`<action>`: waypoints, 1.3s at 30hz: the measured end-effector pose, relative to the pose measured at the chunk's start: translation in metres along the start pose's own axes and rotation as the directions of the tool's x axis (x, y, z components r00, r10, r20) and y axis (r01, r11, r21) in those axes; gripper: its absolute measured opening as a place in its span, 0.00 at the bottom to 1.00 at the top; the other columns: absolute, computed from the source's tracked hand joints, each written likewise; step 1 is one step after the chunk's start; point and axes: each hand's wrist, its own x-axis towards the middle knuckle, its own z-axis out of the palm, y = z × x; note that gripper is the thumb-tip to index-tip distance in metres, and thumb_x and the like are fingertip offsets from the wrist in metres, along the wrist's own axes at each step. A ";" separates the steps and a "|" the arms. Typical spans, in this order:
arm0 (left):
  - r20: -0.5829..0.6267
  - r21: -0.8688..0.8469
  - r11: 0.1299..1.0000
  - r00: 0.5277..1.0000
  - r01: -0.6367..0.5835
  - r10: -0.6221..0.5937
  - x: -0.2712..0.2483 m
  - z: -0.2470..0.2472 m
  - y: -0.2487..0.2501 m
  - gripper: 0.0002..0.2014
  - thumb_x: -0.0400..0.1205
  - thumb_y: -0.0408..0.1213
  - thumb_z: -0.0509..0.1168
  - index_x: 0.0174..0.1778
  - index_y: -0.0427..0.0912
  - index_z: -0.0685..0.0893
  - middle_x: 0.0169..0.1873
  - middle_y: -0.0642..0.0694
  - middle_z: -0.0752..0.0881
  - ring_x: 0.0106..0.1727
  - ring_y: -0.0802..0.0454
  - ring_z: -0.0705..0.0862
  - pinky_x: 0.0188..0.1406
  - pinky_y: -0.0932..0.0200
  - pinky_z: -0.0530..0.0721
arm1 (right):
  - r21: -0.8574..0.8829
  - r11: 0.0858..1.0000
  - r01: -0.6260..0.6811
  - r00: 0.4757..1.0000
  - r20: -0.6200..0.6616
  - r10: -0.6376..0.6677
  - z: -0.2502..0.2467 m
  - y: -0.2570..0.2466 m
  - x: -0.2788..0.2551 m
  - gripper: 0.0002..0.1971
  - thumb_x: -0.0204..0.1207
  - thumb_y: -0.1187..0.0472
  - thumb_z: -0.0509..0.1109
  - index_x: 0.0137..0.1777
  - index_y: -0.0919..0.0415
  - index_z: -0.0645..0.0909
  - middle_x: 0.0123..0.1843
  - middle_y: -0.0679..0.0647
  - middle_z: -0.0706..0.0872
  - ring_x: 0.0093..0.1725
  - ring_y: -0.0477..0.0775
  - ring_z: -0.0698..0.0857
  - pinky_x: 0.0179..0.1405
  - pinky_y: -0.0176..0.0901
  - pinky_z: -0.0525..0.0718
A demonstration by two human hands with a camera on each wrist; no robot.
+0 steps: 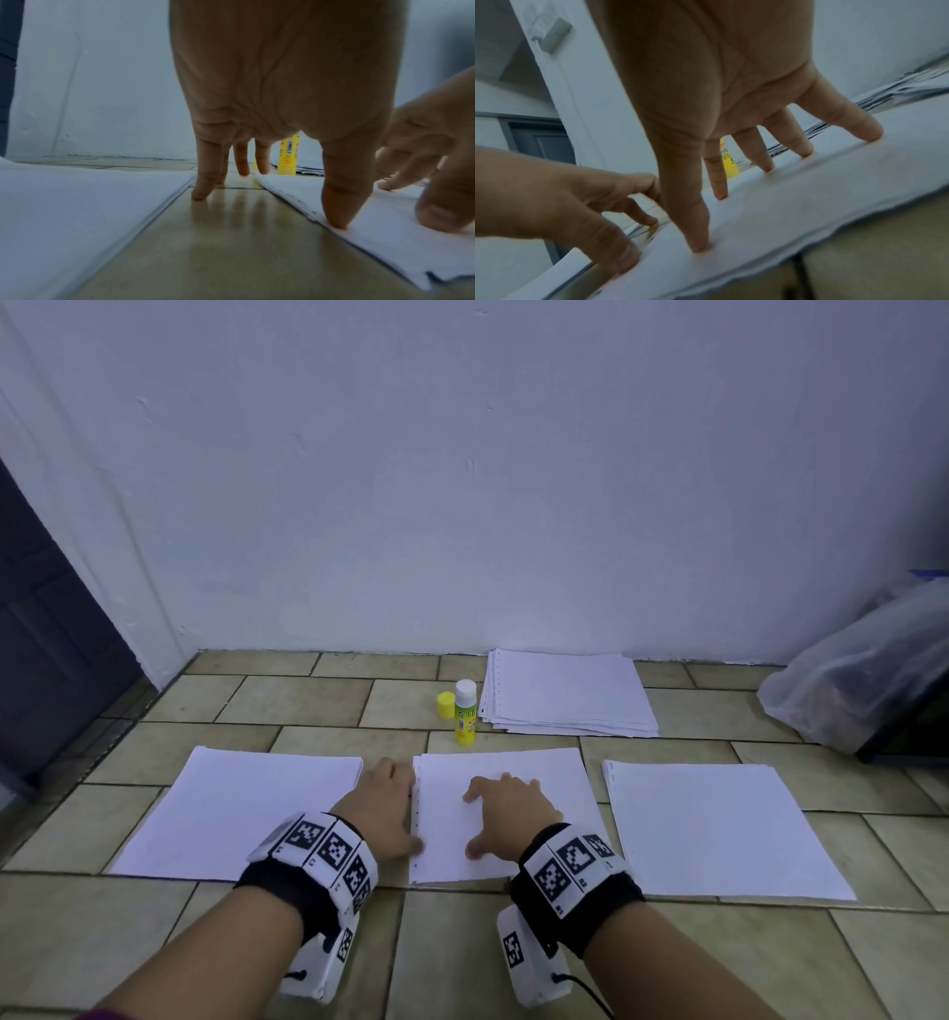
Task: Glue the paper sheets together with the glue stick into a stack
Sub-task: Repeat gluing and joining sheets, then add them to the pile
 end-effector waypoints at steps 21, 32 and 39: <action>0.188 0.211 0.977 0.982 -0.041 0.000 0.008 -0.003 0.002 0.53 0.74 0.54 0.73 0.85 0.47 0.44 0.85 0.56 0.45 0.82 0.40 0.50 0.77 0.45 0.67 | -0.097 0.977 0.189 0.981 -0.012 -0.191 -0.014 0.011 0.011 0.36 0.76 0.51 0.68 0.81 0.52 0.57 0.80 0.48 0.67 0.77 0.54 0.69 0.80 0.68 0.39; 0.183 0.312 0.949 0.983 -0.044 -0.014 0.013 -0.005 0.002 0.52 0.72 0.60 0.71 0.85 0.48 0.48 0.84 0.55 0.51 0.81 0.43 0.55 0.75 0.45 0.69 | -0.153 0.985 -0.075 0.990 -0.132 0.054 -0.043 0.062 0.006 0.38 0.69 0.43 0.76 0.72 0.61 0.65 0.68 0.57 0.79 0.67 0.58 0.78 0.67 0.53 0.76; 0.042 0.413 0.907 0.997 -0.078 0.067 0.004 -0.022 0.027 0.31 0.78 0.67 0.59 0.61 0.43 0.81 0.62 0.46 0.79 0.67 0.47 0.71 0.63 0.50 0.69 | -0.388 0.919 -0.065 0.991 -0.133 0.014 -0.029 0.042 -0.005 0.38 0.69 0.44 0.76 0.75 0.58 0.66 0.73 0.61 0.67 0.75 0.62 0.63 0.70 0.58 0.70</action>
